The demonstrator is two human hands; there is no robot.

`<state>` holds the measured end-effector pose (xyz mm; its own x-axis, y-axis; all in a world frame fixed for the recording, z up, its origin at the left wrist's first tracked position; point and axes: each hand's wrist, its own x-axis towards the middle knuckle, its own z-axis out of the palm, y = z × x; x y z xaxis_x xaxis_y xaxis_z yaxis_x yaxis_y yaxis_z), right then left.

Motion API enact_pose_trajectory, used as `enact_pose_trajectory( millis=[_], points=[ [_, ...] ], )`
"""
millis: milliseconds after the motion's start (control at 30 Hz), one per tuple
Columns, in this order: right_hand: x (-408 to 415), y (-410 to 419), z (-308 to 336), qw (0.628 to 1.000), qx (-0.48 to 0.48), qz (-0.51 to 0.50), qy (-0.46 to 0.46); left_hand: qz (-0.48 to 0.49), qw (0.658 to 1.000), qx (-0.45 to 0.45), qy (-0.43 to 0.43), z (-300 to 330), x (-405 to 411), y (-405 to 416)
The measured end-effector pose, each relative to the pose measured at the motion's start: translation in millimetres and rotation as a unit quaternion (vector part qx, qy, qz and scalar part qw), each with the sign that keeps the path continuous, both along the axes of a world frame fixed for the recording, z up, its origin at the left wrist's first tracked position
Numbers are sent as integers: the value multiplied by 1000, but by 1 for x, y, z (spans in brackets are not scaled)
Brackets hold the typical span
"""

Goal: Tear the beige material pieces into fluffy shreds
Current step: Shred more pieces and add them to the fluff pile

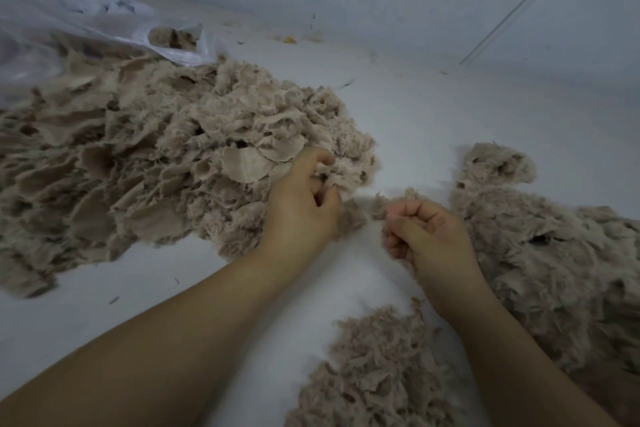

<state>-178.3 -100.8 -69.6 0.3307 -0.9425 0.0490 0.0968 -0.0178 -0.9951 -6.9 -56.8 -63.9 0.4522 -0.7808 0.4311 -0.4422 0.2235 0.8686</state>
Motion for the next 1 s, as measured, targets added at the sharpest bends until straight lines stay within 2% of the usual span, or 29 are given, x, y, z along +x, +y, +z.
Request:
enact_pose_trajectory(
  millis=[67,100,167,200,300,367,500,700,833,900,1000],
  points=[
    [0,-1,1,1000,15,-16,-22,1,984,35,-173,1,4,0],
    [0,-1,2,999,20,-19,-26,-12,959,82,-271,3,4,1],
    [1,-1,2,999,20,-21,-19,-23,876,167,-452,5,1,1],
    [1,-1,1,999,19,-22,-16,-10,838,185,-514,8,1,1],
    [2,-1,0,999,20,-38,-23,51,760,239,-602,22,7,5],
    [3,-2,0,998,23,-56,-31,75,739,256,-618,26,8,6],
    [4,-3,-1,996,19,-80,-25,97,755,236,-604,28,-3,9],
    [2,-4,2,996,53,-54,-57,-24,799,83,-595,25,-30,14],
    [1,-6,6,980,116,-62,-147,-115,855,110,-494,1,-46,9],
    [-1,-9,7,964,148,-76,-207,-140,865,141,-461,-4,-49,4],
    [-6,-13,5,943,181,-76,-269,-152,879,136,-431,-8,-48,-5]
  ],
)
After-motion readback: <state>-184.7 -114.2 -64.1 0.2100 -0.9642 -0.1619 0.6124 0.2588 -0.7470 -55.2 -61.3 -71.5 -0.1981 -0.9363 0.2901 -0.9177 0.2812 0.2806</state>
